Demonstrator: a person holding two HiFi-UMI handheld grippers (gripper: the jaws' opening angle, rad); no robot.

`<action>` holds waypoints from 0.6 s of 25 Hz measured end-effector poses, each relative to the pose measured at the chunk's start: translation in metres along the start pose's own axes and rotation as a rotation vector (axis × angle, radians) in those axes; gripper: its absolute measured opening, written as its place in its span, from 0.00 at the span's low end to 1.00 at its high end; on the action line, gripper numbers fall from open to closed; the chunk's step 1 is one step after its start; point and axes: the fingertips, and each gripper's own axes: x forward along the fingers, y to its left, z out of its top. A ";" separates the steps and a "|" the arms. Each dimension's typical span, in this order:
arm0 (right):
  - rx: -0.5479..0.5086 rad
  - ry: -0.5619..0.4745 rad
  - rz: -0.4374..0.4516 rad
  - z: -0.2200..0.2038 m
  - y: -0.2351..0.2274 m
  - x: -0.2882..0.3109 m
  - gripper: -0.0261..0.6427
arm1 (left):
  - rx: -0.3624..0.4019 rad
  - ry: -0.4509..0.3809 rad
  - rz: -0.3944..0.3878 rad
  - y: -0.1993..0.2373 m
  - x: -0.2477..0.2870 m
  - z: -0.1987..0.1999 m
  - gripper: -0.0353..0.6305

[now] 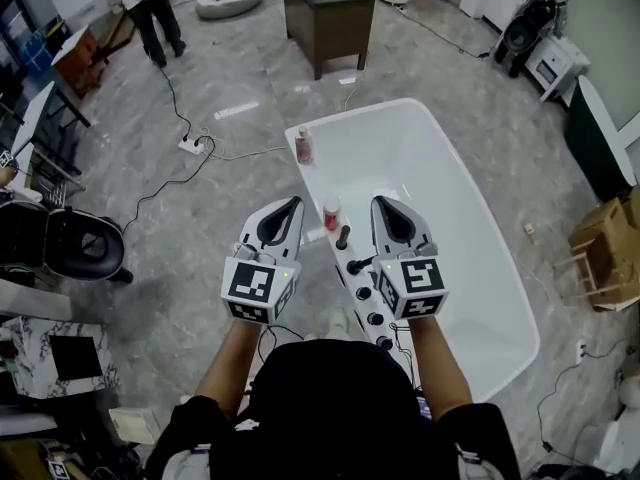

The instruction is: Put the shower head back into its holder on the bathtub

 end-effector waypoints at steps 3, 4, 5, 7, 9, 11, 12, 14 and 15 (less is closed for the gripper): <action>-0.008 -0.032 0.002 0.014 0.002 -0.002 0.07 | 0.009 -0.045 0.006 -0.002 -0.003 0.019 0.07; -0.010 -0.040 0.003 0.017 0.003 -0.004 0.07 | 0.011 -0.056 0.010 -0.002 -0.004 0.024 0.07; -0.012 -0.048 0.003 0.021 0.003 -0.005 0.07 | 0.009 -0.066 0.015 -0.003 -0.005 0.028 0.07; -0.020 -0.064 0.002 0.028 0.004 -0.007 0.07 | 0.006 -0.084 0.024 -0.003 -0.005 0.035 0.07; -0.031 -0.078 0.001 0.033 0.006 -0.008 0.07 | 0.009 -0.096 0.025 -0.003 -0.007 0.038 0.07; -0.037 -0.085 0.001 0.036 0.009 -0.009 0.07 | 0.012 -0.102 0.023 -0.003 -0.009 0.041 0.07; -0.035 -0.082 0.001 0.038 0.010 -0.011 0.07 | 0.014 -0.103 0.022 -0.003 -0.010 0.042 0.07; -0.024 -0.072 -0.001 0.042 0.011 -0.014 0.07 | 0.023 -0.103 0.020 -0.006 -0.011 0.043 0.07; -0.021 -0.072 0.000 0.042 0.011 -0.016 0.07 | 0.029 -0.102 0.018 -0.008 -0.011 0.043 0.07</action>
